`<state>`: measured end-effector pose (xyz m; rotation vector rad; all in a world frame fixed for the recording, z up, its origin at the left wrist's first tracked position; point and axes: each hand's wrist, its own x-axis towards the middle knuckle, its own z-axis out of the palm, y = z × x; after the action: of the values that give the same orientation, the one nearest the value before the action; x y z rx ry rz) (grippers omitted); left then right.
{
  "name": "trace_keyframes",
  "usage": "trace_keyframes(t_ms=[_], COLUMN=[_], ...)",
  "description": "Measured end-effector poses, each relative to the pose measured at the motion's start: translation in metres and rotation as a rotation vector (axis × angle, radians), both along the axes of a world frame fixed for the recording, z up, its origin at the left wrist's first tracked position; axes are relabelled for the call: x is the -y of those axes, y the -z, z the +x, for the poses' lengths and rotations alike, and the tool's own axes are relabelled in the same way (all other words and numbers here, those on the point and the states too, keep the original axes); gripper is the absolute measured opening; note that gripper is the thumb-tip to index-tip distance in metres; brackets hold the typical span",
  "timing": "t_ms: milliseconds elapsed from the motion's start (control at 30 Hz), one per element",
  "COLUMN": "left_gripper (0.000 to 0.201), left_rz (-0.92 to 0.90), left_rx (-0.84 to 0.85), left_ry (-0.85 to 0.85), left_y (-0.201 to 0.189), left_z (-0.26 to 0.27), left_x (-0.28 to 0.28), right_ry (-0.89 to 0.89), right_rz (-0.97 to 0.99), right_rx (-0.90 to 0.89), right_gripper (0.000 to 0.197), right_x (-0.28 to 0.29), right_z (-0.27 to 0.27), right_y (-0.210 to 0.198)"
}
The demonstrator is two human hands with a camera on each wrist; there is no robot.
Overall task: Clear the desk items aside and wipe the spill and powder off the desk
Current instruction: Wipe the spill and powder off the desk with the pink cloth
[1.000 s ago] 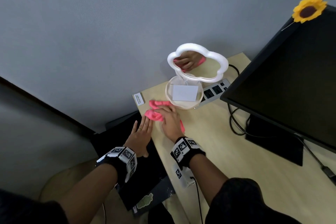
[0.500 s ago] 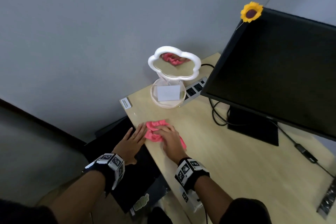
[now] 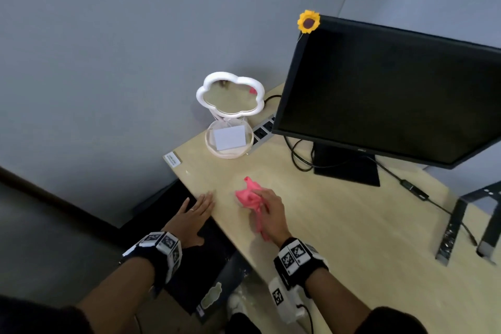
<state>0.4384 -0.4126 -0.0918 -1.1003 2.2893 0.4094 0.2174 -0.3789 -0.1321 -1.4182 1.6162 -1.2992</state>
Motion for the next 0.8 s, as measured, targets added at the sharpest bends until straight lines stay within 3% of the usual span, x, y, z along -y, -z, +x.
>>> trace_keyframes(t_ms=[167,267,500,800], left_gripper=[0.1,0.099,0.096,0.097], left_rz=[0.088,0.108,0.147,0.046], left_rx=[0.0,0.015,0.073,0.174], left_ry=[-0.033,-0.026,-0.029,-0.009], left_y=[0.001,-0.001,-0.004,-0.007], left_z=[-0.013,-0.014,-0.019,-0.026], left_x=[-0.003,0.001,0.005,-0.005], right_ry=[-0.165,-0.209,-0.292,-0.269], right_rz=[0.121,0.207,0.15,0.213], right_rx=[-0.311,-0.423,-0.455,-0.489], right_gripper=[0.053,0.054,0.039,0.032], right_x=[0.006,0.0,-0.022,-0.072], right_z=[0.019,0.028,0.013,-0.014], right_y=[0.006,0.009,0.006,-0.002])
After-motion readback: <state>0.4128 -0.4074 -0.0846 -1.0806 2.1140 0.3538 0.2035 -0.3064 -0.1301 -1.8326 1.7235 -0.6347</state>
